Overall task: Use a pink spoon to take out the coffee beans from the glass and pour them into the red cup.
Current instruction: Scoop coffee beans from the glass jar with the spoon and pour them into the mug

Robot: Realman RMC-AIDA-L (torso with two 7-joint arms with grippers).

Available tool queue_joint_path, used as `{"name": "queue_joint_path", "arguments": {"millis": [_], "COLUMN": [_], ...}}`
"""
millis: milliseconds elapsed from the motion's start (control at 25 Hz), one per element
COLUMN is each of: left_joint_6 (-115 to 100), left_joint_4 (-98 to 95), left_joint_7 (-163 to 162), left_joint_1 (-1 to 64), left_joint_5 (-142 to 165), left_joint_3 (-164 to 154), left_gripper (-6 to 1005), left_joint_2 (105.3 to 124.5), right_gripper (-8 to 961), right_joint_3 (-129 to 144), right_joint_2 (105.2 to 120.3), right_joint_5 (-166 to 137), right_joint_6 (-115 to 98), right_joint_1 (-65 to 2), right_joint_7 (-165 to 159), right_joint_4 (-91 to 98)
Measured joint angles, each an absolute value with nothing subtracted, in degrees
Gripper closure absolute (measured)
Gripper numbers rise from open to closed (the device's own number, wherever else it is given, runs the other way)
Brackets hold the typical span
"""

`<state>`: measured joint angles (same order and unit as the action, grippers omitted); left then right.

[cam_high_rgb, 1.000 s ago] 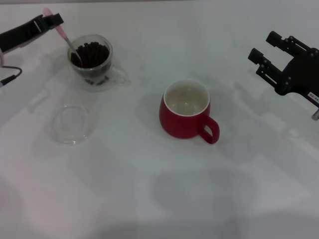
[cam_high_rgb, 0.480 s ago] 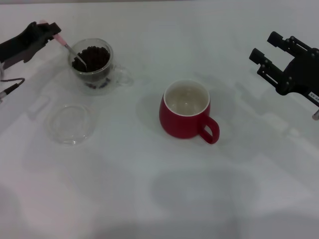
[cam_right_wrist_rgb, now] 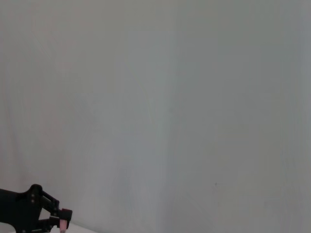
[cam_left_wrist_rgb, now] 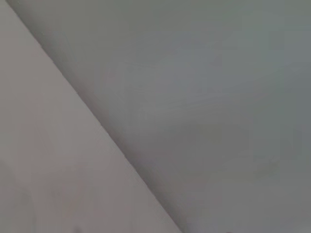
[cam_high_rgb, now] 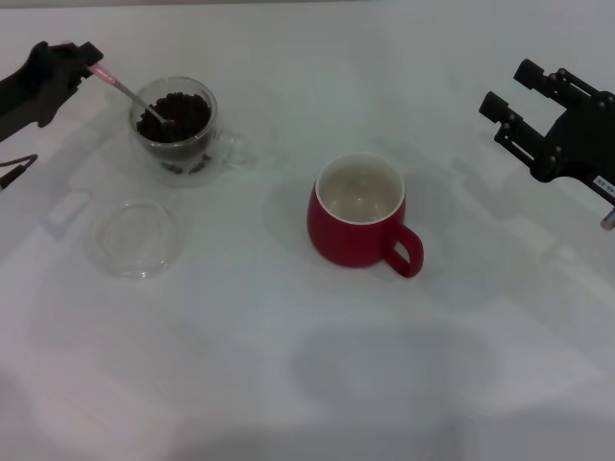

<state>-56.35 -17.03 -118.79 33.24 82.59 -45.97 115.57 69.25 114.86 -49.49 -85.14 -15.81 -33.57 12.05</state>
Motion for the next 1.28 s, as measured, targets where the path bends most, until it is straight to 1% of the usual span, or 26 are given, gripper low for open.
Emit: {"name": "queue_joint_path", "arguments": {"millis": [560, 1280], "left_joint_6": [-59.7, -63.1], "left_joint_4": [-17.5, -19.8], "left_joint_7": [-118.2, -115.5], "left_joint_1": [31.0, 28.5], "left_joint_5": [79.6, 77.2], "left_joint_3": [-46.0, -46.0], "left_gripper": [876, 876], "left_joint_2": [115.86, 115.61], "right_gripper": [364, 364], "right_joint_3": [69.3, 69.3], "right_joint_2": [114.78, 114.75], "right_joint_5": [-49.5, -49.7], "right_joint_6": [-84.4, -84.4], "right_joint_1": [-16.0, -16.9], "right_joint_7": [-33.9, -34.0], "right_joint_4": [12.4, 12.6]}}
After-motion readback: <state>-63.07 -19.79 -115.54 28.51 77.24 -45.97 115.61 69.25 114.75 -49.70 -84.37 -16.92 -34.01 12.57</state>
